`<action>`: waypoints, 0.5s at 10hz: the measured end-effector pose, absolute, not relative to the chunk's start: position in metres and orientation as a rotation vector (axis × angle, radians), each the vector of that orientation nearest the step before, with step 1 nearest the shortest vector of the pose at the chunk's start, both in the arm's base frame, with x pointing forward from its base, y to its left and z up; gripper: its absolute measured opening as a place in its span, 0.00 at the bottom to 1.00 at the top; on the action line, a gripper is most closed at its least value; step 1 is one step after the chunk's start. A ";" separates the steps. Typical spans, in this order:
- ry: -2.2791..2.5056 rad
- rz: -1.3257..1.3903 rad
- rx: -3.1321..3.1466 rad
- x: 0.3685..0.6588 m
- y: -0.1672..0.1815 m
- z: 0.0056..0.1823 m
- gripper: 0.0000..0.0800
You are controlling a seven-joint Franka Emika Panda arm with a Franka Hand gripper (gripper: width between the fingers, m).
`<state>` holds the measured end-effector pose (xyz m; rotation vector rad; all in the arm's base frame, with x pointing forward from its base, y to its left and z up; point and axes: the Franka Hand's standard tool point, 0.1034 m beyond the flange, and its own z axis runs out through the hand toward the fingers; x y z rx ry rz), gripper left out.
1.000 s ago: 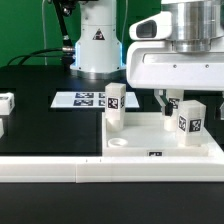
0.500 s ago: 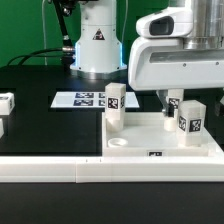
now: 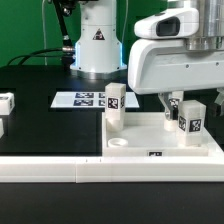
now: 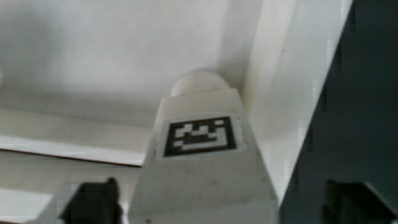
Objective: Assemble square table
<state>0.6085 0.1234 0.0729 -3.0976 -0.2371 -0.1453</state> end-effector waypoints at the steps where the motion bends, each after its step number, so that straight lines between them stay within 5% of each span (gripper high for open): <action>1: -0.237 -0.145 -3.098 0.608 0.123 0.073 0.47; 2: -0.235 -0.145 -3.099 0.609 0.122 0.073 0.36; 5: -0.162 -0.143 -3.099 0.609 0.121 0.072 0.36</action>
Offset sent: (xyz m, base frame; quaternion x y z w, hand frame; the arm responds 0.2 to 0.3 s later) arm 0.0000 0.0000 0.0000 0.0000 0.0000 0.0650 0.9979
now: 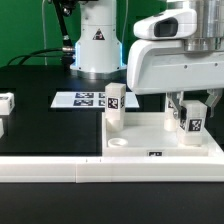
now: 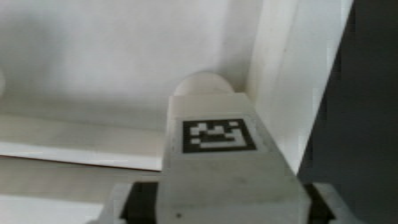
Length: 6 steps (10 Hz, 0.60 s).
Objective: Assemble square table
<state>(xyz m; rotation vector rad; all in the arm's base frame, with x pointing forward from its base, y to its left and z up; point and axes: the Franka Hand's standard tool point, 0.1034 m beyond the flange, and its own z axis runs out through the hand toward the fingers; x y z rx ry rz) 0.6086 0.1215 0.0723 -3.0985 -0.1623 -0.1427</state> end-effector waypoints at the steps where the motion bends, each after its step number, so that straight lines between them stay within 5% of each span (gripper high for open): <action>1: 0.050 -0.138 -3.082 0.609 0.119 0.072 0.36; 6: 0.896 -0.096 -2.894 0.609 0.114 0.071 0.36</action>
Offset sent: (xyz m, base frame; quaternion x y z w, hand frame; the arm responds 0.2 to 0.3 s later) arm -0.0055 -0.0013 0.0016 0.0295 -0.0002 0.3438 0.9386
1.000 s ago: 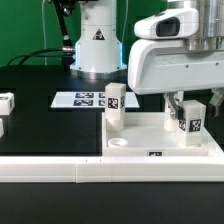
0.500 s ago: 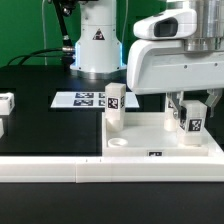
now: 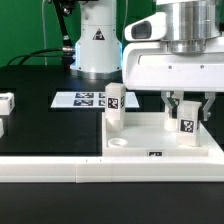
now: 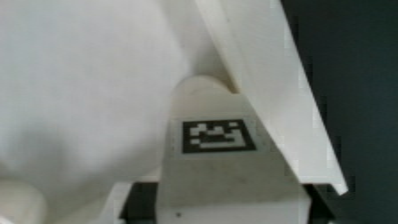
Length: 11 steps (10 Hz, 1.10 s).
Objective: Assemble square table
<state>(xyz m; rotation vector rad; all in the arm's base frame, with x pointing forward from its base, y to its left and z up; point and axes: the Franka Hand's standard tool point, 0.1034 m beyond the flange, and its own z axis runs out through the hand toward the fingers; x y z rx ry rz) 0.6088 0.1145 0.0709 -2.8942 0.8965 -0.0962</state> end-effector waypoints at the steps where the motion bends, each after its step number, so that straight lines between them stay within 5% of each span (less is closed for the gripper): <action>1: 1.042 -0.086 -2.843 0.608 0.115 0.071 0.36; 8: 1.603 -0.020 -2.564 0.606 0.116 0.070 0.36; 9: 1.549 -0.023 -2.598 0.606 0.116 0.070 0.48; 10: 1.512 -0.024 -2.621 0.606 0.116 0.069 0.72; 11: 1.412 -0.028 -2.682 0.605 0.116 0.069 0.72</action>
Offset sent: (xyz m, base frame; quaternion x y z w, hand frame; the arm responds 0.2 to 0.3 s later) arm -0.0002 0.0001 -0.0044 -0.0454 -0.0390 0.2284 0.9717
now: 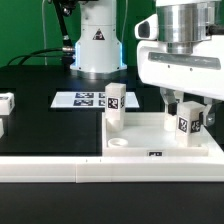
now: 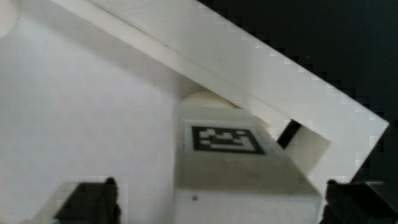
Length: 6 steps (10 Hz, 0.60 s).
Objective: Assemble square table
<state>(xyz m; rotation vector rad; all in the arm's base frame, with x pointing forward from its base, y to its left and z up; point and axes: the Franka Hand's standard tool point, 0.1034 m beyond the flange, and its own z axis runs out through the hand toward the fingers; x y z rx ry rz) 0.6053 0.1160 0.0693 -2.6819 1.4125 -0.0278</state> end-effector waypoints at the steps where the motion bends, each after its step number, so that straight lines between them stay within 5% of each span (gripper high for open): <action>1: 1.247 -0.039 -2.769 0.605 0.116 0.069 0.78; 6: 0.579 -0.048 -3.011 0.607 0.116 0.072 0.81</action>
Offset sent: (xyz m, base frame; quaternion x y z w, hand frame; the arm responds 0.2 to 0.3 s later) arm 0.0064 0.0047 0.0002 0.0015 -0.0166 -0.2506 0.9679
